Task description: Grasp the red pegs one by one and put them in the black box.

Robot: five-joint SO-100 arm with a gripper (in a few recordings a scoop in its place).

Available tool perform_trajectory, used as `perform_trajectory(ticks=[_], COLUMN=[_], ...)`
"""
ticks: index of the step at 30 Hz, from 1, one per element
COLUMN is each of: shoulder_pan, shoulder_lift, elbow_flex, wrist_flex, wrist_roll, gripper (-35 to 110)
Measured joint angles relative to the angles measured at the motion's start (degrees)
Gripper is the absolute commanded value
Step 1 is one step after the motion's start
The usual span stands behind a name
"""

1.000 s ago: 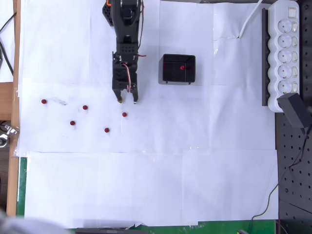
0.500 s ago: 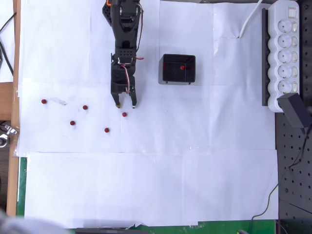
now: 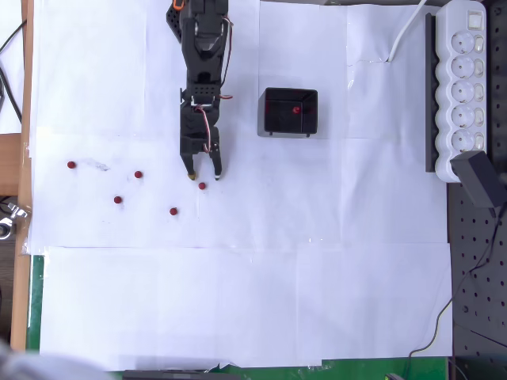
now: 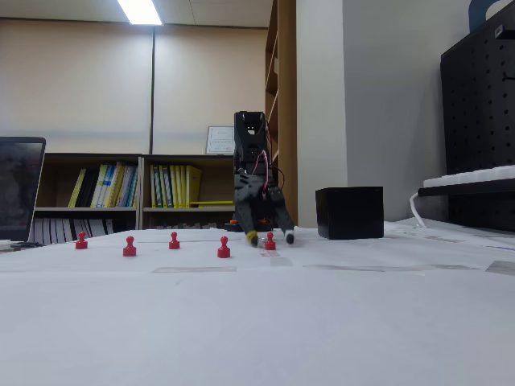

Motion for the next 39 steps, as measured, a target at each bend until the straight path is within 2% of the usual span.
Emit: perform_trajectory(ticks=[26,33,39], shoulder_pan=[0.0,0.0,0.4], shoulder_lift=[6.1,6.1,6.1], elbow_flex=[6.7,6.7,6.7], wrist_flex=[-0.8,-0.8,-0.8], wrist_roll=[1.6,1.6,1.6], gripper=[19,6,0])
